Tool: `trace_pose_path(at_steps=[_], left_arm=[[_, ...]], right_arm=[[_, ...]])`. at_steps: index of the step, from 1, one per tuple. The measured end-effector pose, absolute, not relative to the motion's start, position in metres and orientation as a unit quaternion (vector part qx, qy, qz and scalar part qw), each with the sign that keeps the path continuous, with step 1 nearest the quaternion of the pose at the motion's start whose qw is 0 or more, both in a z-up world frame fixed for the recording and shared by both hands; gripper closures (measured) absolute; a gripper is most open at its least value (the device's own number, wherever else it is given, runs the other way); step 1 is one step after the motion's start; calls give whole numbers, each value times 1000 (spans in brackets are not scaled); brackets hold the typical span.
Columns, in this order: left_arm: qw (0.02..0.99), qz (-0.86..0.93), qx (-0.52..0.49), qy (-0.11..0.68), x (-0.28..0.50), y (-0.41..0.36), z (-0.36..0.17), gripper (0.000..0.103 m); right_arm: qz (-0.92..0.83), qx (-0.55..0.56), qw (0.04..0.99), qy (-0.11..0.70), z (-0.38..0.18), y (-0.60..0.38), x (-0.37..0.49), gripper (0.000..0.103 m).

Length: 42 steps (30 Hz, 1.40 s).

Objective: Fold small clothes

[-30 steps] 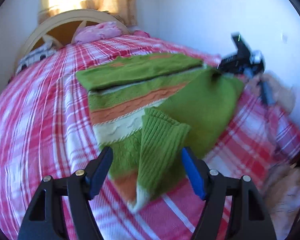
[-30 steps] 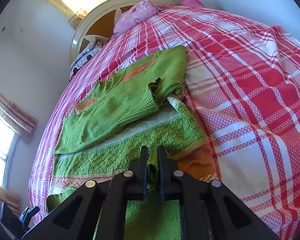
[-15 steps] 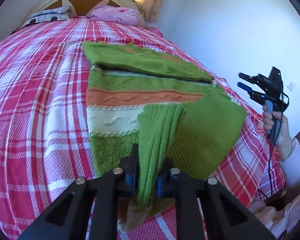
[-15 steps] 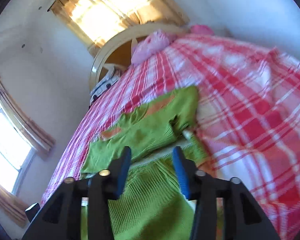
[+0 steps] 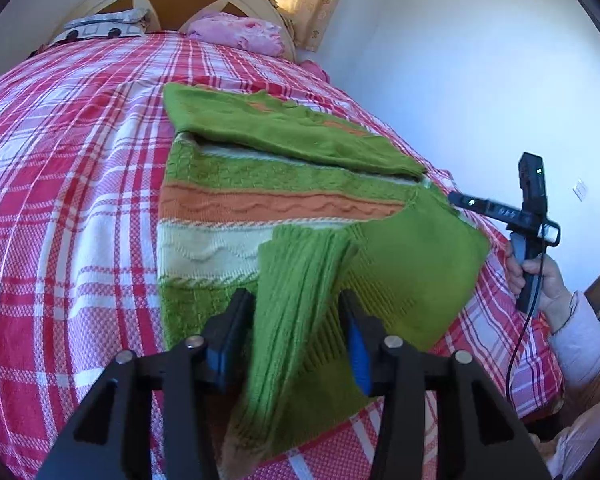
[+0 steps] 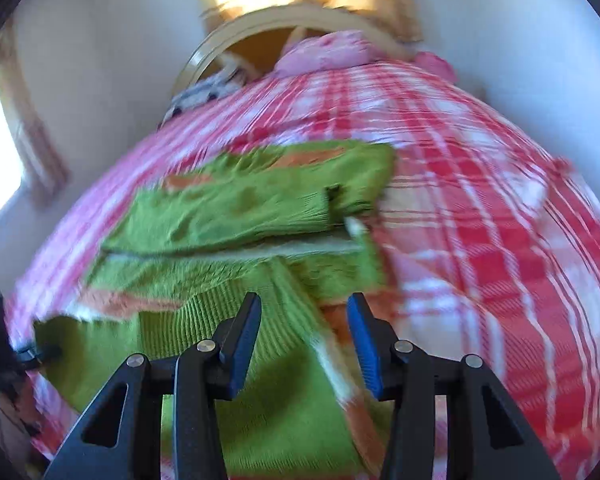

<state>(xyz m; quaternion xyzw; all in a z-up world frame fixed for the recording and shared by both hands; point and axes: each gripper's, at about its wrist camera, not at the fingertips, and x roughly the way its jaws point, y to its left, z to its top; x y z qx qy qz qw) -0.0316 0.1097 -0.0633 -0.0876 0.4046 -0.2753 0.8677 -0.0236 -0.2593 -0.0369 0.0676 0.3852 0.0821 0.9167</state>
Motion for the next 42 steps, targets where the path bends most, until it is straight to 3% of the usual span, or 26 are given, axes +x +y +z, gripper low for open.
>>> trace_pose_path(at_steps=[2, 5, 7, 8, 10, 14, 20, 29, 42], left_arm=[[869, -271, -96, 402, -32, 111, -64, 56], [873, -266, -90, 399, -33, 110, -64, 59], [875, -259, -88, 400, -33, 109, -64, 65], [876, -254, -89, 400, -32, 110, -65, 73], [877, -244, -94, 403, -31, 112, -66, 85], [880, -237, -105, 398, -33, 115, -62, 95], [894, -221, -118, 371, -26, 115, -37, 97], [911, -205, -120, 338, 15, 115, 7, 97], [916, -152, -146, 342, 124, 110, 21, 97]], right_arm=[[89, 31, 912, 399, -44, -245, -12, 56], [108, 10, 899, 424, -57, -233, 0, 42], [110, -13, 904, 414, -59, -226, -2, 42], [112, -20, 904, 412, -59, -225, -4, 44], [124, -15, 902, 412, -56, -225, -7, 85], [114, 7, 908, 403, -47, -232, -23, 90], [105, 70, 933, 338, -10, -247, -47, 90], [79, 57, 957, 274, 39, -242, -37, 90], [24, 48, 963, 263, 55, -247, 50, 90]])
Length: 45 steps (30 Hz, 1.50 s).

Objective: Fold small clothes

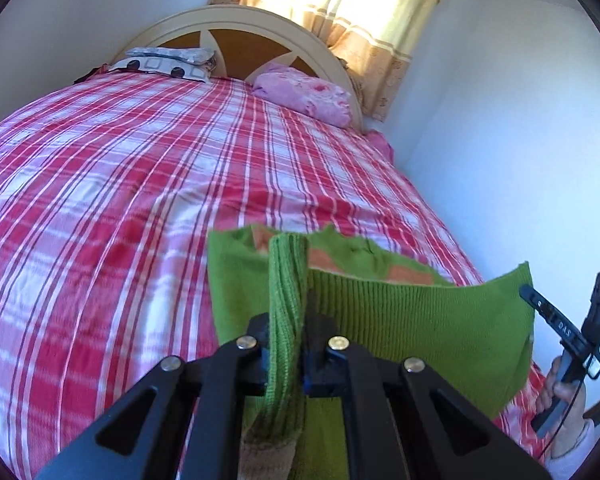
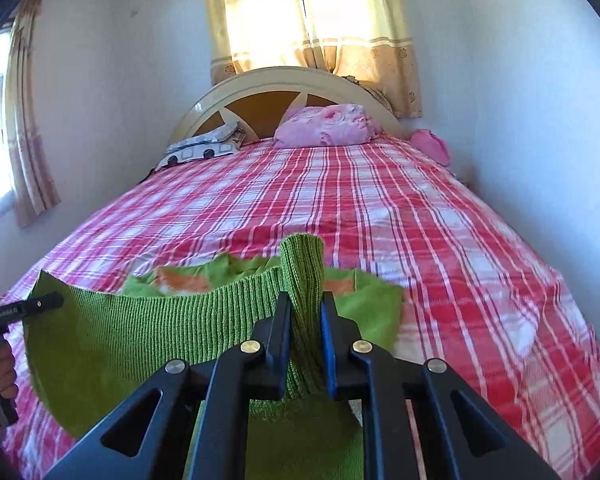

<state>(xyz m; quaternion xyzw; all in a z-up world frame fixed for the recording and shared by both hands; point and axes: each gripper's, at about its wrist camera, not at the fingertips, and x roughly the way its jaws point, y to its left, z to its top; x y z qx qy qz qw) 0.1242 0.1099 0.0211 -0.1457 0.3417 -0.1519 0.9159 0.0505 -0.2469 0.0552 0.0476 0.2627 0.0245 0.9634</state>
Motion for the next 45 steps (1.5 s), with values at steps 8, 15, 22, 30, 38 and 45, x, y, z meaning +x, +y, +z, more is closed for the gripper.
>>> trace_pose_path(at_steps=[8, 15, 22, 30, 38, 45], left_arm=[[922, -113, -152, 339, 210, 106, 22, 97], [923, -63, -119, 360, 264, 89, -23, 97], [910, -36, -132, 392, 284, 92, -52, 97], [904, -40, -119, 408, 272, 98, -34, 96], [917, -84, -42, 389, 175, 91, -4, 67], [909, -96, -44, 404, 117, 59, -30, 62]], right_arm=[[-18, 34, 965, 261, 52, -258, 132, 90], [-54, 6, 954, 296, -3, -265, 205, 90], [-57, 17, 928, 367, -48, -275, 236, 88], [-99, 129, 921, 355, -32, -321, 212, 54], [-49, 112, 938, 324, 3, -315, 70, 54], [-53, 51, 921, 383, -43, -279, 22, 54]])
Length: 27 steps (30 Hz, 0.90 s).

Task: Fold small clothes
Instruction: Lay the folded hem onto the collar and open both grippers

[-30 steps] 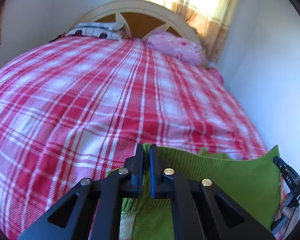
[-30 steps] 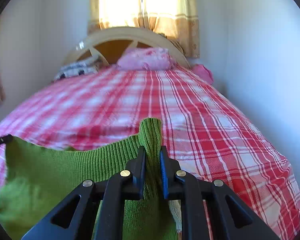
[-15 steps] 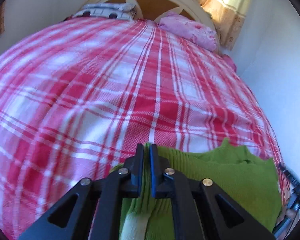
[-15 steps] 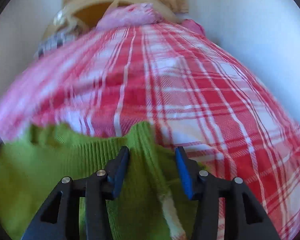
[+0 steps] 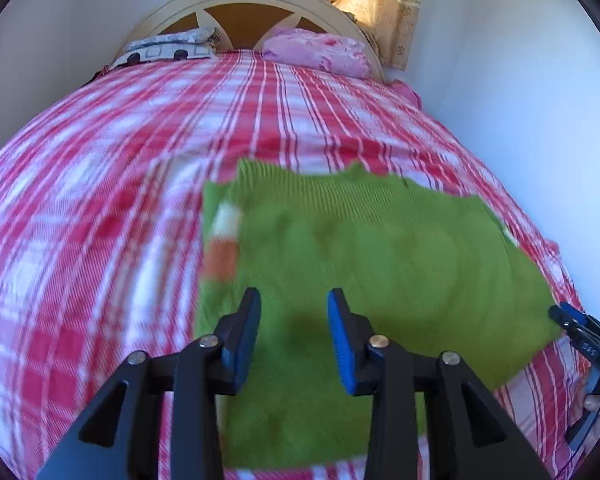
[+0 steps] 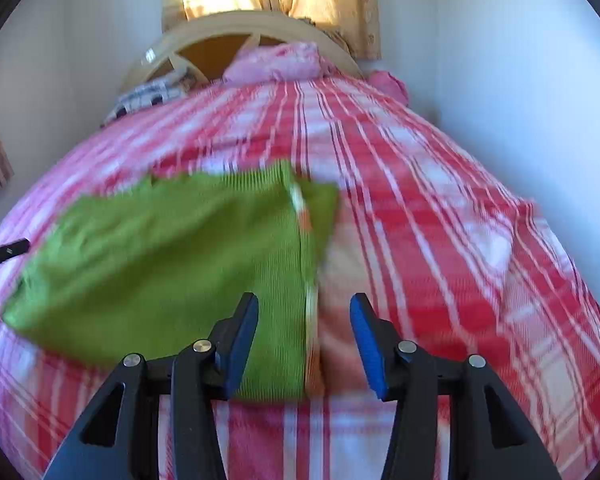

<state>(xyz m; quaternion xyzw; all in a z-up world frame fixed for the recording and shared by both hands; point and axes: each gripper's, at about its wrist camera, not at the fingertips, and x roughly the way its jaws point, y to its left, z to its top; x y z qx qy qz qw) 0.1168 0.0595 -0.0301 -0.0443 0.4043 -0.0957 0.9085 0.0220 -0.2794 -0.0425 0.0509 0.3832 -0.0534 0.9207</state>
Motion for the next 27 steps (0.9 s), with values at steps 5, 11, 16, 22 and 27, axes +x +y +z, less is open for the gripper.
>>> trace_pose_path(at_steps=[5, 11, 16, 22, 27], left_arm=[[906, -72, -19, 416, 103, 44, -48, 62], [908, -70, -15, 413, 103, 57, -57, 60], [908, -80, -6, 411, 99, 56, -57, 60], [917, -65, -69, 387, 68, 89, -42, 39], [925, -1, -81, 372, 55, 103, -44, 36]], right_arm=[[-44, 80, 913, 398, -57, -282, 24, 84], [-48, 61, 907, 415, -58, -284, -7, 93], [-41, 105, 902, 417, -58, -296, -17, 87], [-106, 75, 929, 348, -18, -289, -41, 83], [-15, 45, 945, 323, 4, -229, -17, 83]])
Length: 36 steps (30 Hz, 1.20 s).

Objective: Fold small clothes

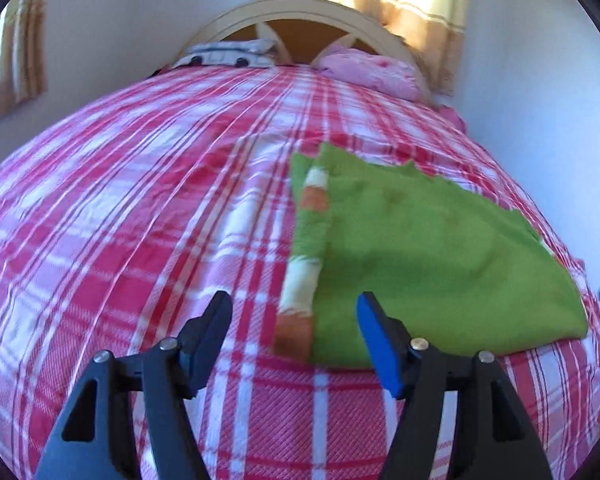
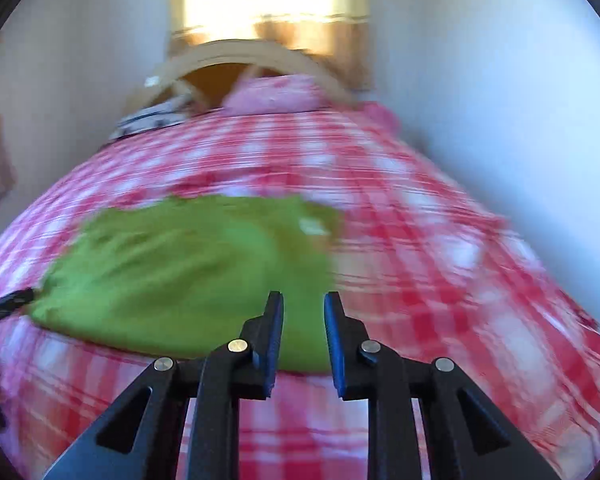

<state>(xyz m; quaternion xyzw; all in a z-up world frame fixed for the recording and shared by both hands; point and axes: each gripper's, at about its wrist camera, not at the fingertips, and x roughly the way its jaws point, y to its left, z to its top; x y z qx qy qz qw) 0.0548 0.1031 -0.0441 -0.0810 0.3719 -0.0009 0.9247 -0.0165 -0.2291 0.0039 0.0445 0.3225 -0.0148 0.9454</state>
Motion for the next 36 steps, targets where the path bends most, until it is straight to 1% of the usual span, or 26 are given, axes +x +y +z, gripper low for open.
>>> trace_pose_path(at_steps=[5, 8, 10, 13, 17, 22, 24, 26, 28, 30, 34, 36], left_arm=[[913, 11, -122, 390, 45, 116, -53, 36], [911, 9, -131, 390, 34, 125, -53, 36], [916, 20, -111, 384, 28, 127, -52, 36], [917, 41, -75, 390, 30, 123, -58, 36], [906, 57, -76, 412, 36, 120, -69, 36], [907, 73, -49, 412, 34, 113, -63, 36], [910, 74, -42, 406, 31, 111, -58, 36], [911, 72, -41, 404, 29, 109, -54, 36], [910, 60, -52, 407, 27, 106, -52, 36], [904, 30, -83, 419, 25, 102, -51, 36], [881, -55, -176, 436, 18, 94, -61, 36], [882, -48, -207, 420, 15, 97, -66, 35]], right_arm=[[90, 41, 935, 340, -7, -147, 34, 83], [94, 40, 918, 384, -35, -118, 58, 83], [92, 37, 905, 414, -60, -109, 63, 83], [89, 31, 912, 399, -62, -108, 58, 83], [90, 34, 913, 396, -64, -108, 55, 83], [91, 35, 914, 393, -65, -109, 56, 83], [91, 43, 920, 379, -61, -112, 52, 83], [90, 62, 932, 347, -53, -120, 41, 83], [77, 80, 939, 325, -48, -129, 34, 83], [70, 89, 940, 322, -47, -132, 34, 83], [69, 98, 937, 328, -49, -135, 38, 83], [70, 104, 937, 326, -49, -137, 39, 83]])
